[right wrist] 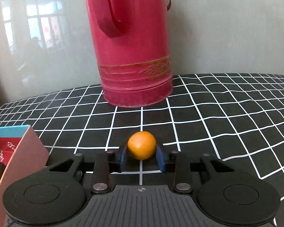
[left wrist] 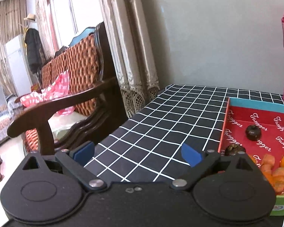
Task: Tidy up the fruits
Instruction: 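Reach the right gripper to the last tangerine and grasp it, then carry the tangerine into the box and open the right gripper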
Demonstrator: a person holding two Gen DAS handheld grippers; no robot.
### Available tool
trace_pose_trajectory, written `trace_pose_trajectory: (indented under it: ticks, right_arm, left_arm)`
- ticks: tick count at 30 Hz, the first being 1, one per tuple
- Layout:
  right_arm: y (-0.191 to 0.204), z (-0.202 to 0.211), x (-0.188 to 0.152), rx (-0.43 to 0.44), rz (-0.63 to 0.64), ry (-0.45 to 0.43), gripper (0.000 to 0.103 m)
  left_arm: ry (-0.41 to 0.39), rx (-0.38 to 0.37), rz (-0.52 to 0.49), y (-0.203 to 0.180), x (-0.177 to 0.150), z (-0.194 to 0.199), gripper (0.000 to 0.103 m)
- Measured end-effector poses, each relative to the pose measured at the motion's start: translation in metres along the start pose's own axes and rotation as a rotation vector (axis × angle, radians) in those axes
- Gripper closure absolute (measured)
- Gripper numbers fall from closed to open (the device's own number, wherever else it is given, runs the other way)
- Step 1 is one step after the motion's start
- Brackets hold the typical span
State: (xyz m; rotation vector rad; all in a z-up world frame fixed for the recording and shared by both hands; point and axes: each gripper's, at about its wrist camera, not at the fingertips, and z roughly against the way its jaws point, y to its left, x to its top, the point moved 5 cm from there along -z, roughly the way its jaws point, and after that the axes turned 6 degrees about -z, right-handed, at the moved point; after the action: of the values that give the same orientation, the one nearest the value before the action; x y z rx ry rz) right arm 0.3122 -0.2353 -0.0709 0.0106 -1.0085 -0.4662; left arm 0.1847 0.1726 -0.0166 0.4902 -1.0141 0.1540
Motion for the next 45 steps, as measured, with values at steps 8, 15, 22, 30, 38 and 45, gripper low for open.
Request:
trace_pose_trajectory:
  ticks: [8,15,22,30,38,45]
  right_arm:
    - [0.017,0.015,-0.006,0.063,0.059,-0.02,0.07]
    - [0.059,0.065,-0.014,0.266,0.142,-0.072,0.07]
    - [0.104,0.121,-0.04,0.485,0.297,-0.076,0.07]
    - [0.131,0.131,-0.07,0.514,0.424,-0.03,0.07]
    - [0.145,0.123,-0.08,0.486,0.46,-0.018,0.025]
    - [0.124,0.152,-0.071,0.45,0.385,-0.059,0.006]
  left_arm:
    - [0.024,0.0,0.023,0.003,-0.001,-0.003,0.011]
    - [0.073,-0.015,0.059,0.007,-0.004,-0.011,0.011]
    - [0.098,-0.026,0.069,0.004,-0.006,-0.011,0.011]
    - [0.107,0.001,0.077,0.006,-0.007,-0.012,0.011]
    - [0.119,0.024,0.07,0.01,-0.009,-0.017,0.011]
    - [0.066,-0.058,0.048,-0.008,0.0,-0.002,0.008]
